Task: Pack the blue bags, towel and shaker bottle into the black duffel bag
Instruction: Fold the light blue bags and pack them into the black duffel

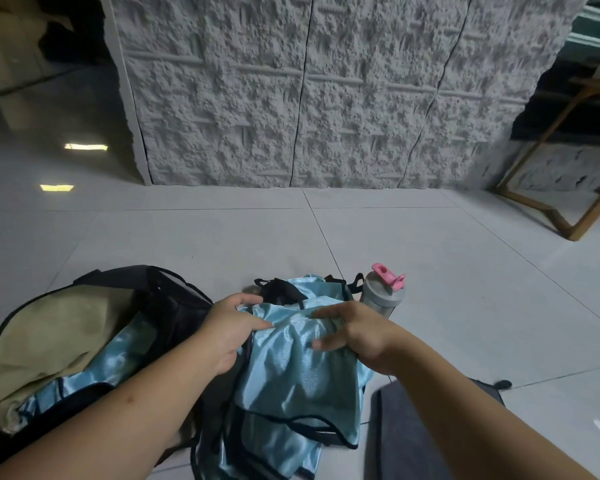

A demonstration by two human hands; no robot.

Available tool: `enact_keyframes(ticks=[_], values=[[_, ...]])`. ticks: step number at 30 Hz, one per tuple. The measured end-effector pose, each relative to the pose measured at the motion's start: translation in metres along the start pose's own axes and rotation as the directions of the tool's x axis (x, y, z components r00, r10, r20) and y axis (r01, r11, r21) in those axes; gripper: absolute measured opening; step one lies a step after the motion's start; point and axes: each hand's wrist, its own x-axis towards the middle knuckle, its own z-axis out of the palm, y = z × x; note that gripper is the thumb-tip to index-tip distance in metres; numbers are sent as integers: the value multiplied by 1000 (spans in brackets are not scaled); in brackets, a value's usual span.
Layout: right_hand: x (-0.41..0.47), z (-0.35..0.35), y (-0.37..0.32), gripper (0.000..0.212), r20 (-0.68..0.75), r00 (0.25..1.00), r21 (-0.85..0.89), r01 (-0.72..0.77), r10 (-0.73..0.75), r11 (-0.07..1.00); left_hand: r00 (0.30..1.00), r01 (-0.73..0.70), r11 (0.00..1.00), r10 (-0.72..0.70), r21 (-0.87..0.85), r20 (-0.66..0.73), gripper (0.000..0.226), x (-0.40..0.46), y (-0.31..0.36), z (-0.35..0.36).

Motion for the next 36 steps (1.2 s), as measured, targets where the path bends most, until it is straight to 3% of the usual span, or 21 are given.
enact_keyframes(ticks=[4, 8, 14, 17, 19, 20, 22, 24, 27, 28, 30, 34, 36], values=[[5, 5, -1, 55, -21, 999, -387, -36, 30, 922, 1000, 9, 1000, -9, 22, -18, 42, 5, -3, -2], [11, 9, 0, 23, -109, 992, -571, -10, -64, 821, 1000, -3, 998, 5, 65, -25, 38, 4, 1, -1], [9, 10, -8, 53, -67, 972, -719, 110, -226, 686, 995, -101, 941, 90, 323, 47, 35, 1, 8, -8], [6, 10, -21, 49, -48, 966, -714, 145, -255, 685, 983, -182, 816, 134, 548, 127, 28, -4, 25, -12], [3, 14, -32, 48, -27, 967, -694, 164, -253, 701, 957, -289, 655, 222, 698, 189, 5, -12, 40, -10], [2, 15, -36, 46, -14, 968, -689, 173, -252, 704, 923, -383, 594, 270, 708, 273, 12, -15, 44, -7], [1, 20, -44, 38, 41, 969, -670, 207, -242, 713, 866, -483, 616, 234, 622, 441, 26, -26, 50, 0], [0, 24, -51, 23, 73, 974, -642, 211, -215, 737, 815, -532, 594, 166, 603, 555, 23, -35, 55, 4], [-3, 23, -56, 26, 75, 982, -577, 182, -171, 796, 785, -592, 393, 87, 703, 613, 36, -32, 51, 2], [-4, 23, -58, 21, 70, 983, -542, 181, -170, 821, 800, -567, 403, 64, 718, 596, 31, -29, 49, -1], [-5, 24, -56, 12, 37, 985, -407, 170, -170, 897, 827, -491, 522, 30, 697, 561, 22, -26, 46, -9], [-2, 25, -46, 50, 62, 993, 37, 102, -104, 994, 848, -247, 854, -38, 458, 529, 22, -30, 40, -32], [-6, 28, -44, 42, 185, 979, 151, 55, -83, 987, 854, -168, 917, -48, 361, 518, 23, -29, 39, -43]])
